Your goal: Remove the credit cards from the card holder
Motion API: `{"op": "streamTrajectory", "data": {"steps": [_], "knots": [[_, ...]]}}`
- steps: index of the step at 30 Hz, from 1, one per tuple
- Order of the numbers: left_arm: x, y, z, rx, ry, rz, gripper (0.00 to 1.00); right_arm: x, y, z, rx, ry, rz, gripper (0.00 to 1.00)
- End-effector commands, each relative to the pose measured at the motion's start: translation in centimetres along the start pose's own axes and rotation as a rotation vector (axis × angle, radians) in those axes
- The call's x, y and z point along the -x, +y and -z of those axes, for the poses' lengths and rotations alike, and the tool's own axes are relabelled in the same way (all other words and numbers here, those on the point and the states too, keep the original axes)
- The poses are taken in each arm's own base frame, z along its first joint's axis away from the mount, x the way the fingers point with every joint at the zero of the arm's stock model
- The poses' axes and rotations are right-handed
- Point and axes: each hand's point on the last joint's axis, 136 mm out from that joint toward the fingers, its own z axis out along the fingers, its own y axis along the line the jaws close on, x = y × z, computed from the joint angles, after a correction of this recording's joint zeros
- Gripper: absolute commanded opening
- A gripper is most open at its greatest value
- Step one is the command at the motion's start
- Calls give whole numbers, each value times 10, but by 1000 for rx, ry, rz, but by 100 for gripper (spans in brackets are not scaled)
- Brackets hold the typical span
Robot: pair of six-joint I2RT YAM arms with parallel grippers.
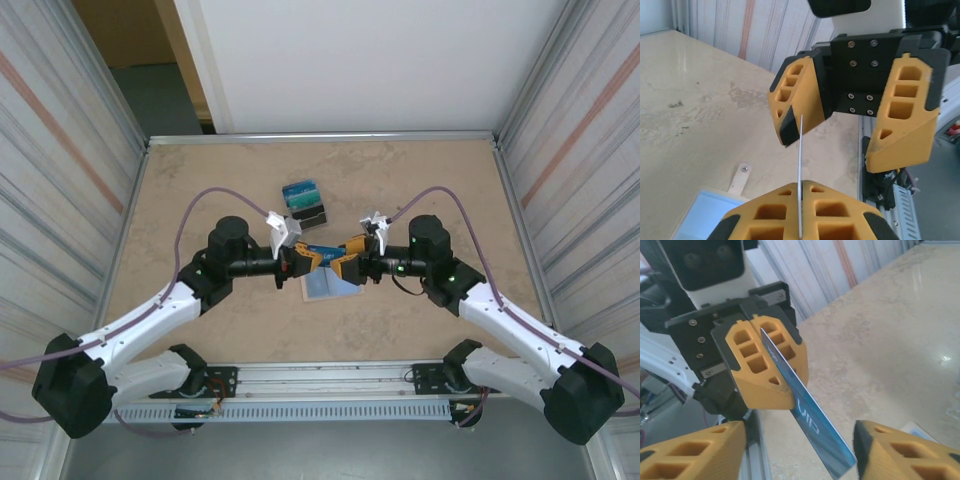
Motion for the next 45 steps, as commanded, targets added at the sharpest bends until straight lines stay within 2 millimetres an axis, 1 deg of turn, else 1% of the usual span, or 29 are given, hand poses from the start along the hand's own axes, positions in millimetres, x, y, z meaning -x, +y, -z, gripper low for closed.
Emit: {"op": "streamTrajectory", "data": {"steps": [1, 6, 10, 12, 13, 14, 16, 17, 19, 21, 22, 24, 28, 31, 33, 35, 37, 40, 43, 45], "knots": [[21, -14, 6, -57, -82, -15, 0, 13, 19, 1, 94, -28, 26, 51], [25, -19, 6, -83, -100, -24, 0, 14, 26, 1, 124, -23, 38, 36], [29, -21, 6, -103, -114, -24, 0, 15, 30, 1, 143, -19, 45, 34], [31, -23, 7, -112, -118, -24, 0, 15, 33, 1, 150, -15, 50, 29], [32, -23, 6, -113, -116, -22, 0, 15, 34, 1, 154, -15, 55, 25], [33, -24, 6, -116, -116, -21, 0, 15, 35, 1, 154, -12, 58, 19], [33, -27, 6, -127, -111, -18, 0, 15, 36, 0, 149, 1, 65, 0], [34, -28, 7, -131, -106, -22, 2, 13, 36, 0, 140, 12, 68, 0], [36, -29, 9, -121, -85, -35, 15, 13, 37, 1, 120, 27, 85, 0], [34, -28, 13, -86, -40, -74, 34, 10, 35, 4, 88, 52, 98, 0], [35, -27, 16, -58, -16, -95, 39, 10, 35, 5, 73, 62, 102, 0], [35, -23, 22, -1, 51, -145, 43, 8, 34, 9, 42, 87, 116, 0], [37, -24, 31, 28, 165, -218, 52, 1, 34, 15, 16, 150, 126, 0], [39, -23, 31, 23, 237, -241, 56, -3, 36, 17, 18, 187, 134, 0], [40, -23, 29, 11, 282, -253, 61, -3, 38, 18, 22, 200, 139, 0], [42, -23, 25, -14, 319, -265, 61, -3, 39, 18, 27, 209, 143, 0], [44, -27, 21, -55, 346, -281, 61, -3, 38, 17, 28, 216, 145, 0], [41, -32, 12, -109, 389, -302, 59, -5, 38, 16, 37, 229, 142, 0], [35, -34, 4, -150, 434, -317, 55, -3, 41, 16, 50, 230, 147, 0], [31, -36, -1, -182, 460, -320, 48, -3, 42, 16, 51, 232, 153, 0]]}}
